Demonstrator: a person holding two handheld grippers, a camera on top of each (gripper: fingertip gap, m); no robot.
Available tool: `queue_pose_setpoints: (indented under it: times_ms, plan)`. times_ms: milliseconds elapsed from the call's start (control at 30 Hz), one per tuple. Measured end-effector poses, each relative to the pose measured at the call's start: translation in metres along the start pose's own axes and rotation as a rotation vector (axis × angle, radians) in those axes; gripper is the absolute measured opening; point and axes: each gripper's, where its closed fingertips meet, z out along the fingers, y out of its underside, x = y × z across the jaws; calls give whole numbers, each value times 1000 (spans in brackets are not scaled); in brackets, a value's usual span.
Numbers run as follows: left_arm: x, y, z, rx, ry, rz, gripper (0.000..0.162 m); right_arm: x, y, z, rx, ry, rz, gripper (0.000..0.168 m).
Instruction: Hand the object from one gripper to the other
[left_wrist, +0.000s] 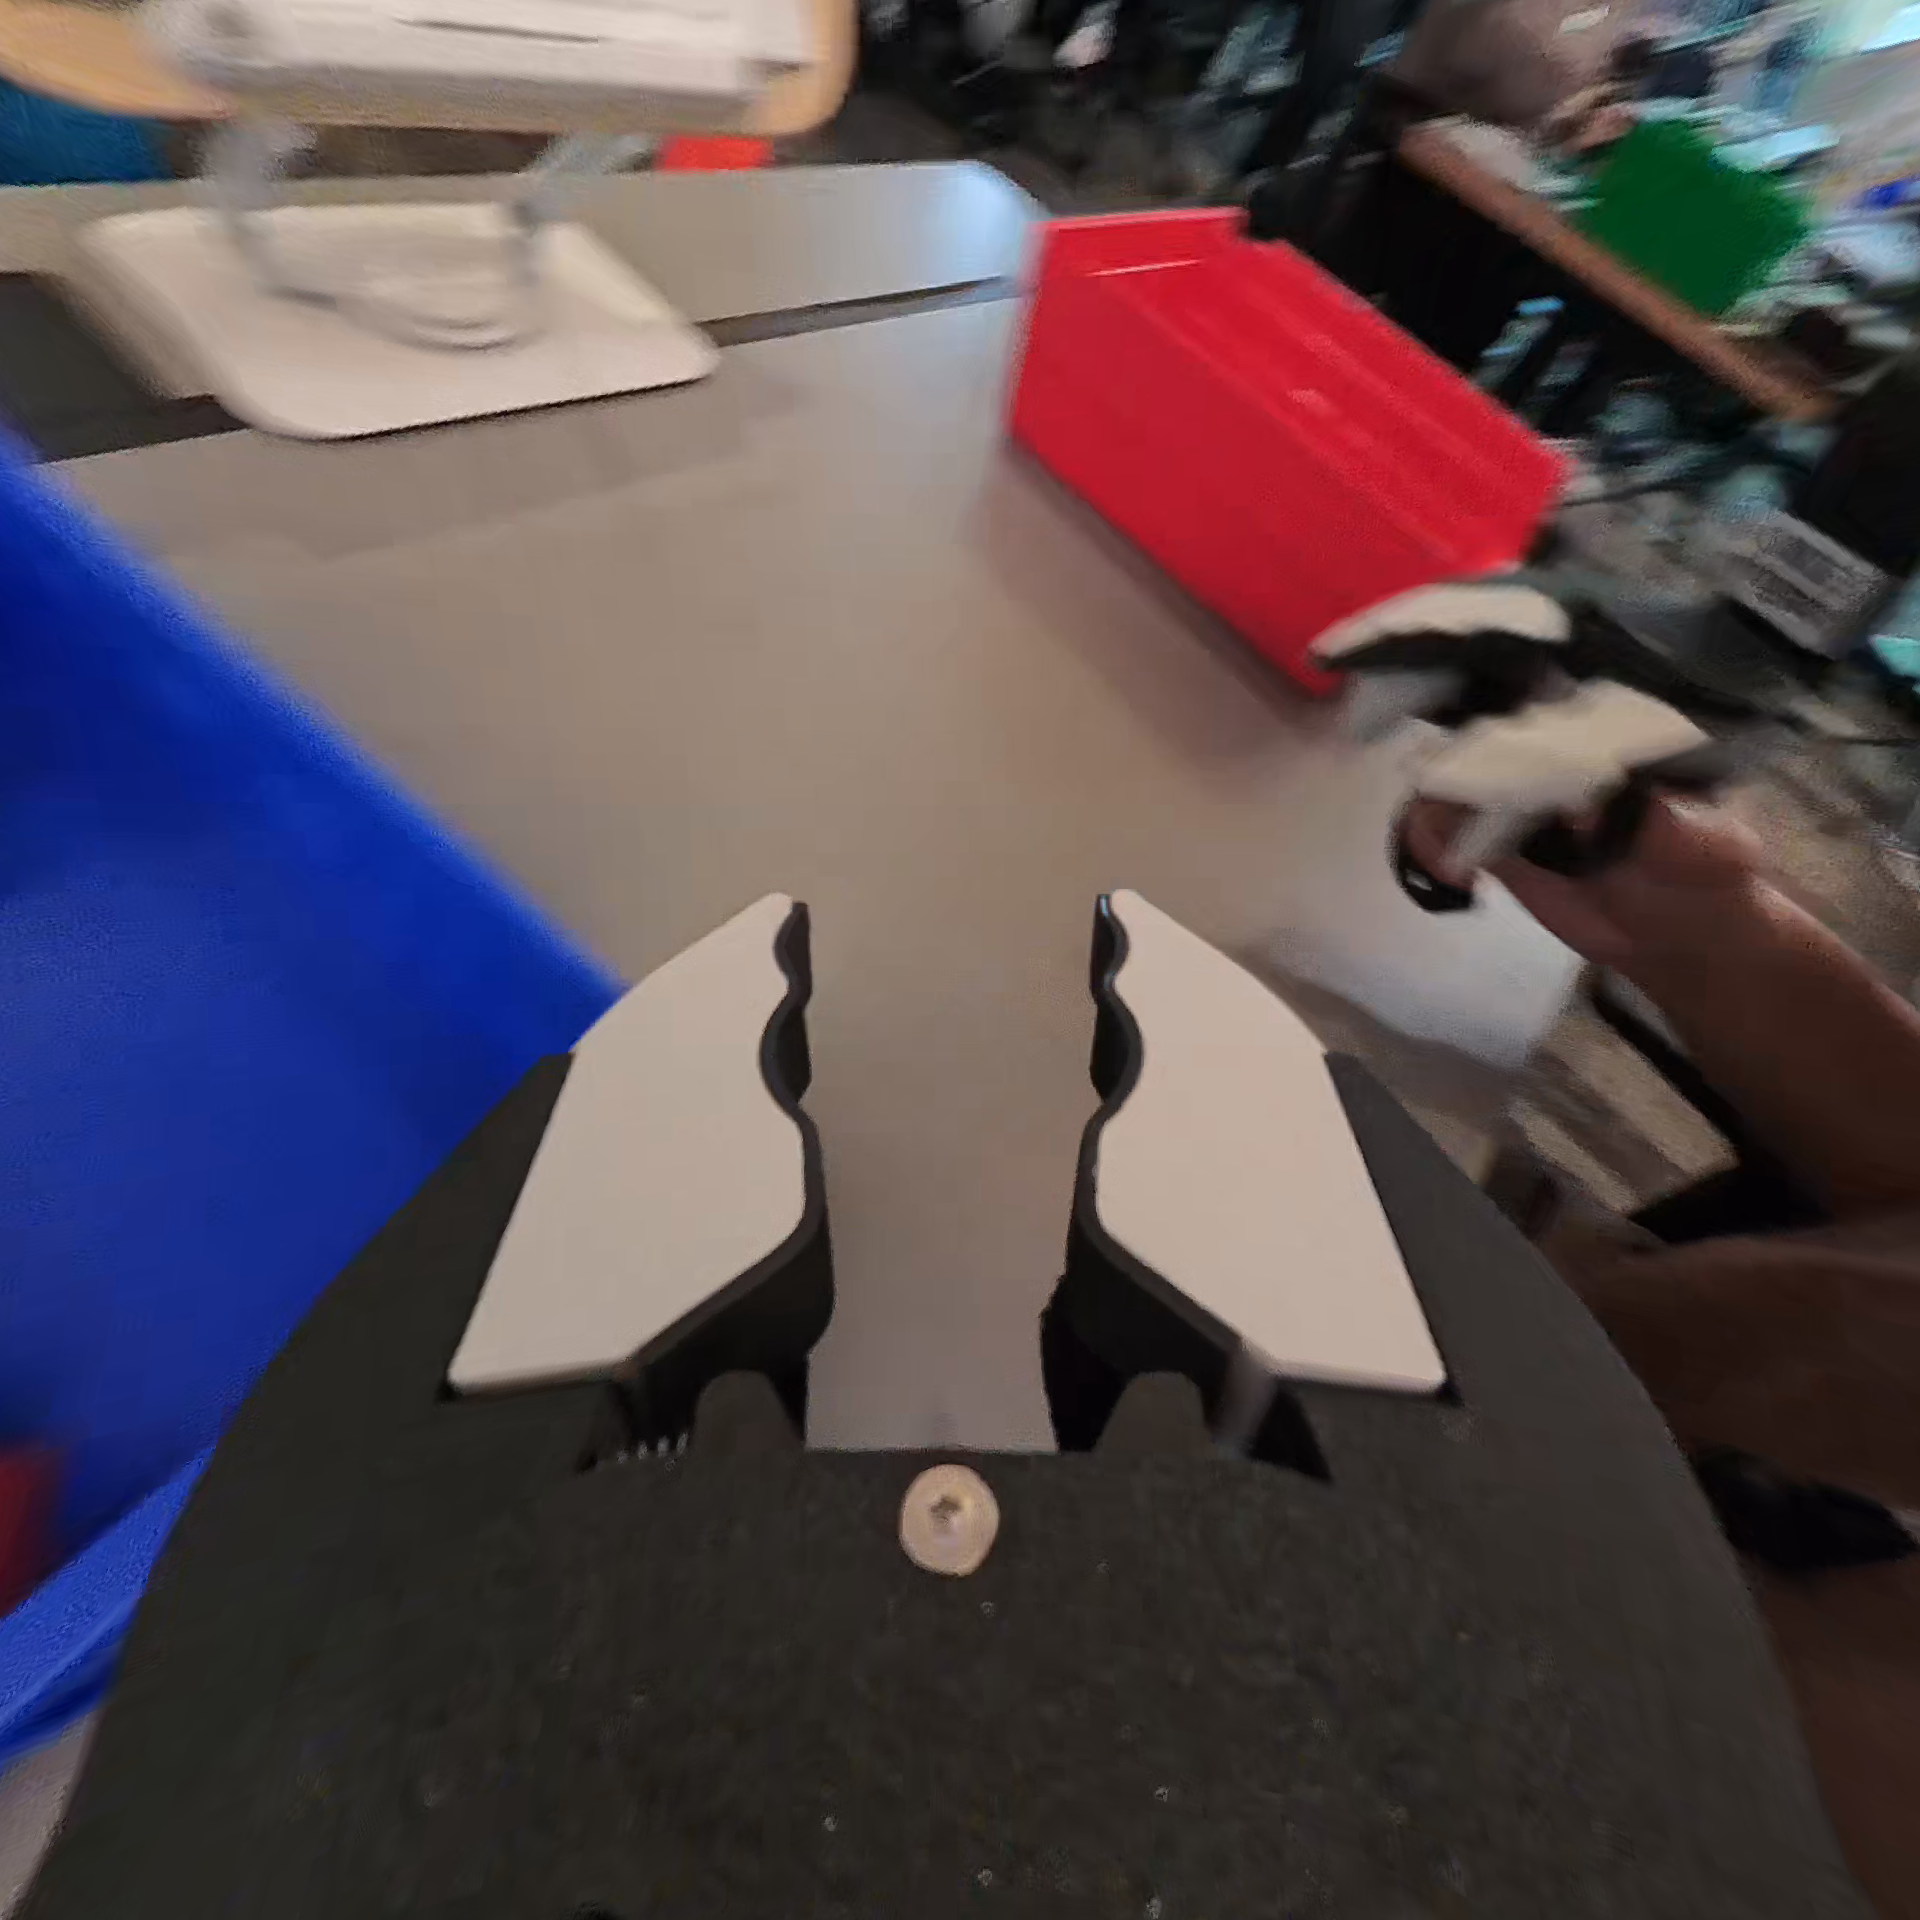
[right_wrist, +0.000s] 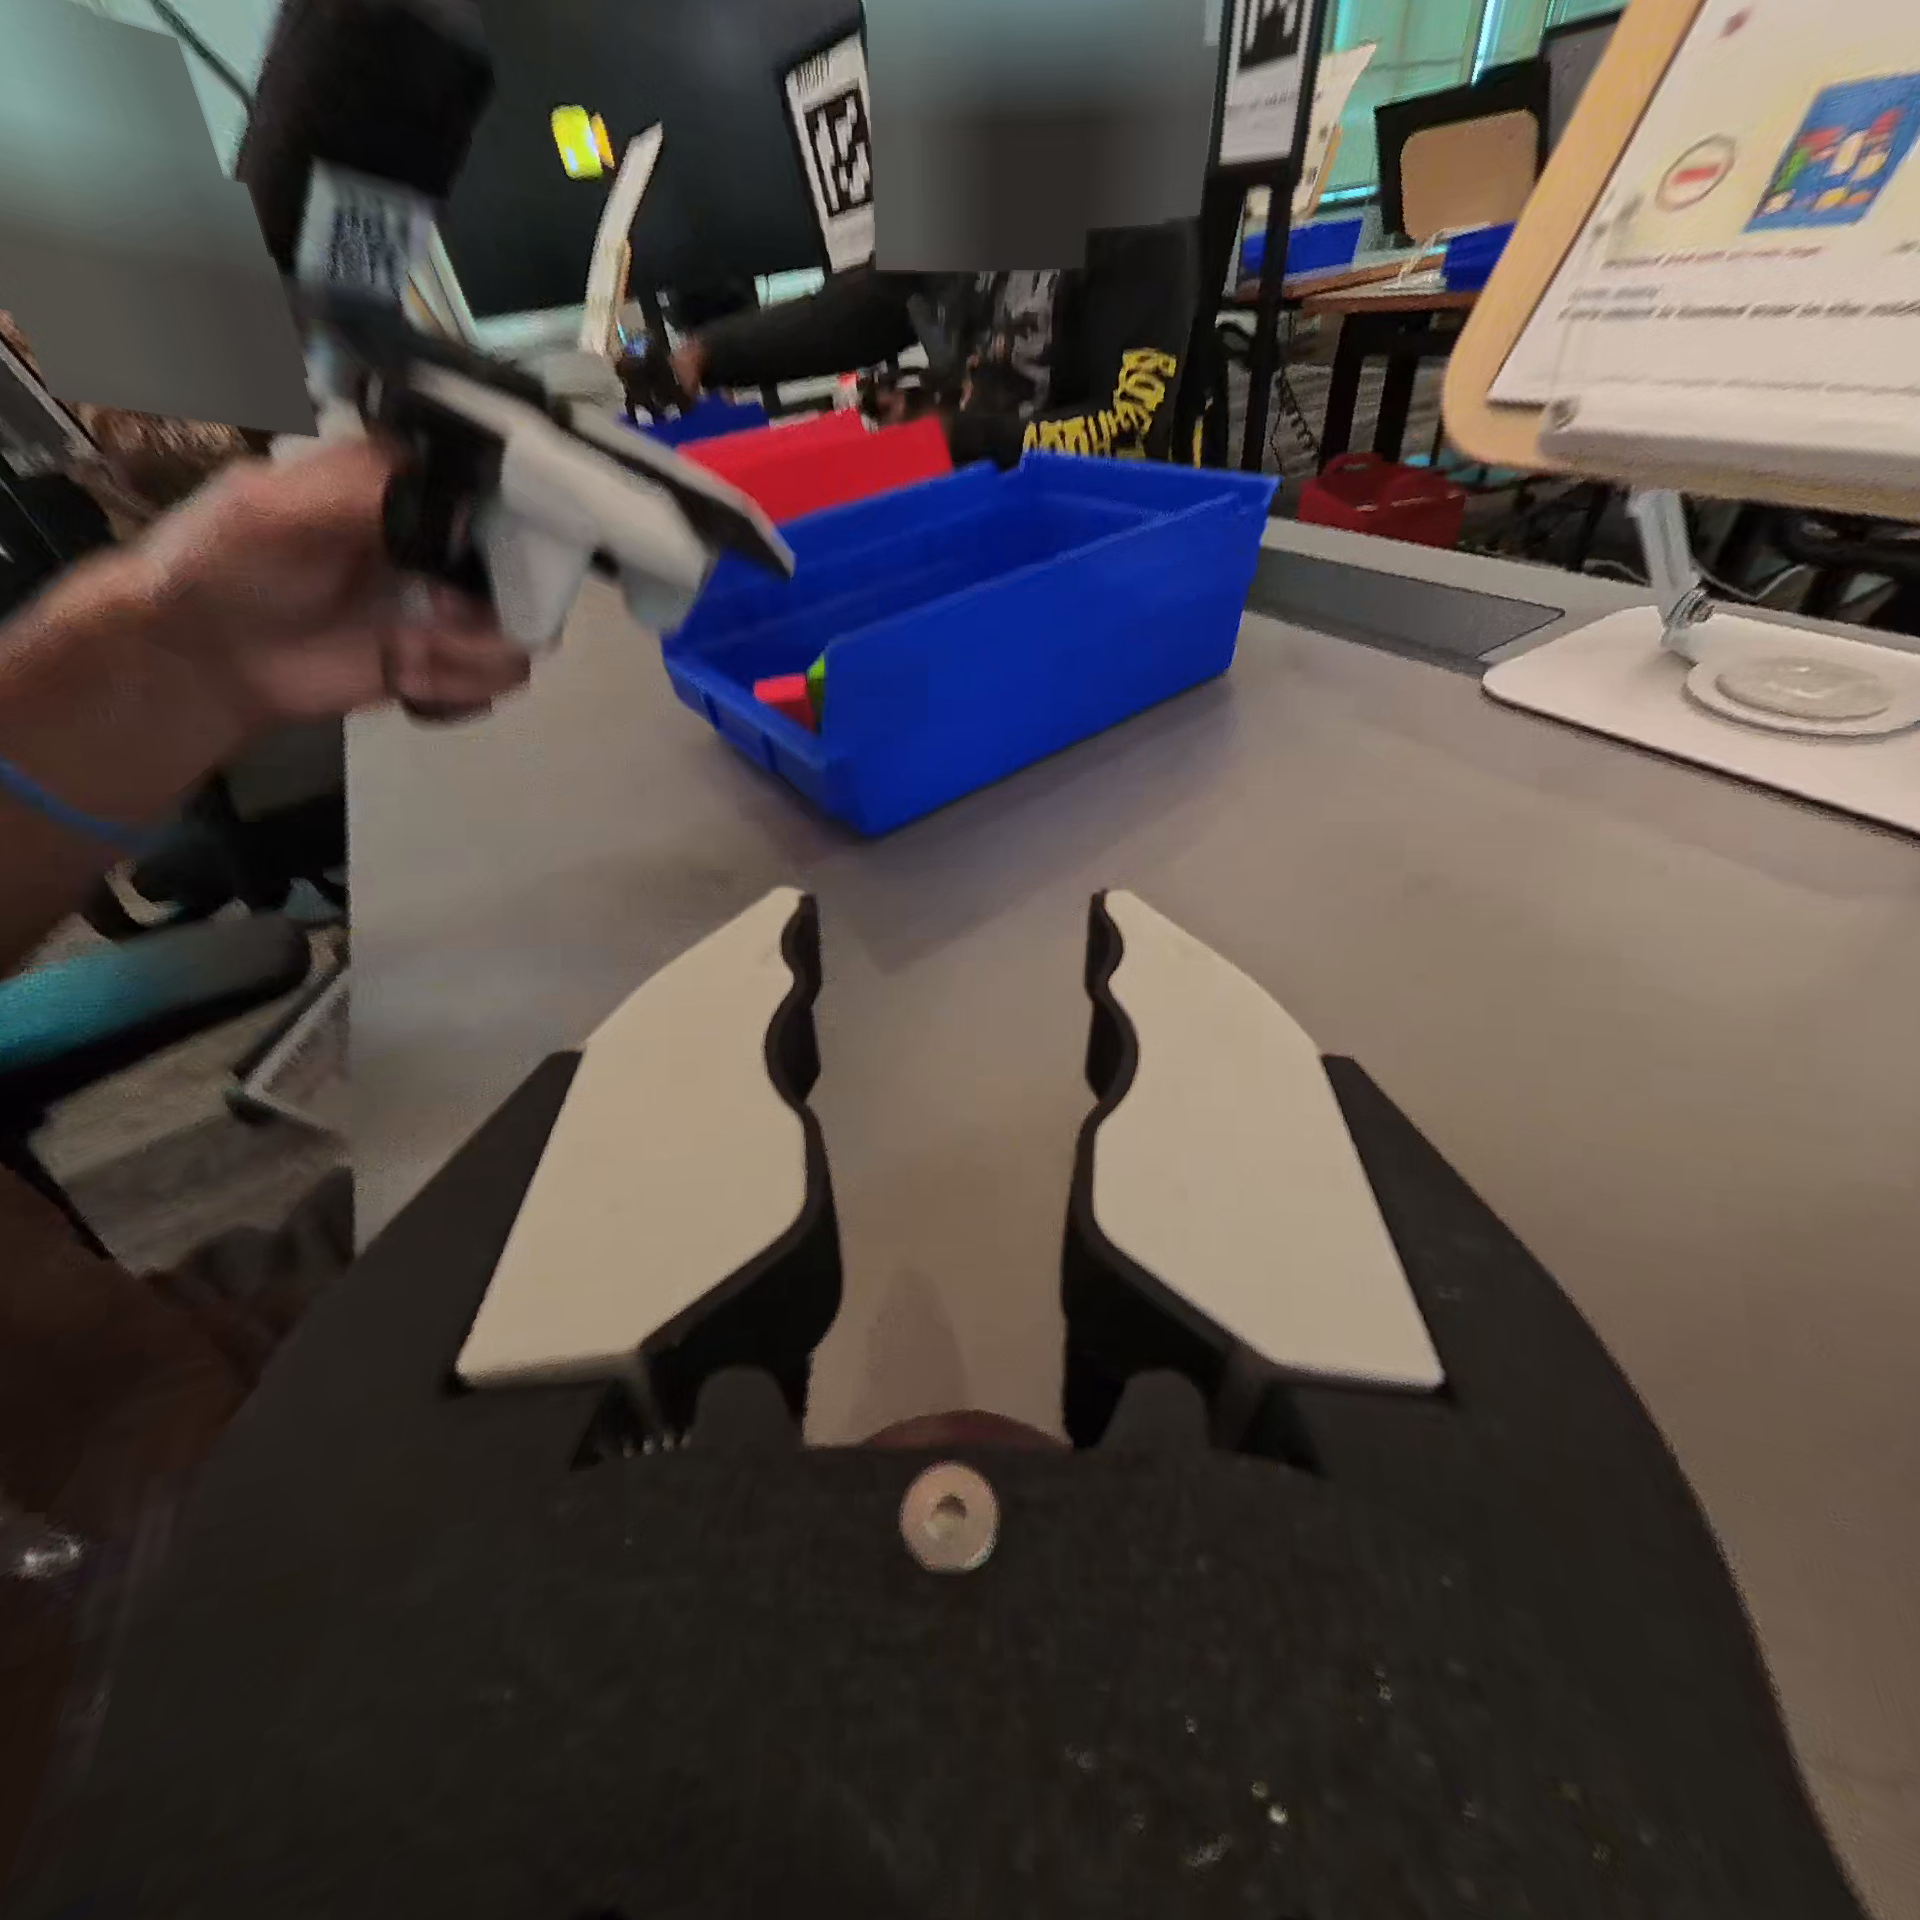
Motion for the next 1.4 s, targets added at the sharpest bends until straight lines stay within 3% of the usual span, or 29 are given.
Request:
queue_pose_setpoints:
  times_ms: [133,333,567,667,700,900,1133,1267,1400]
  plan:
    - [-91,-5,-9,-158,-298,-160,63,-16,15,8,-35,-34,-48,55]
    - [-205,-8,29,-383,-606,-285,59,-12,22,5,-28,-58,26,56]
    - [-274,5,85,-573,-691,-372,54,-4,34,2,-77,-33,-4,56]
    - [-282,9,94,-592,-690,-398,43,-3,34,1,-76,-39,12,56]
    - [-283,10,94,-598,-688,-397,34,-2,35,0,-78,-38,14,56]
    - [-276,16,71,-605,-616,-350,33,3,36,-5,-77,-34,39,56]
    - [-214,9,1,-513,-434,-92,32,14,34,-11,-65,-20,64,54]
    - [-149,-15,-19,-393,-225,80,32,14,18,-5,-48,-88,96,54]
    - [-57,-43,-10,-323,19,357,32,9,-11,16,-70,-182,1,54]
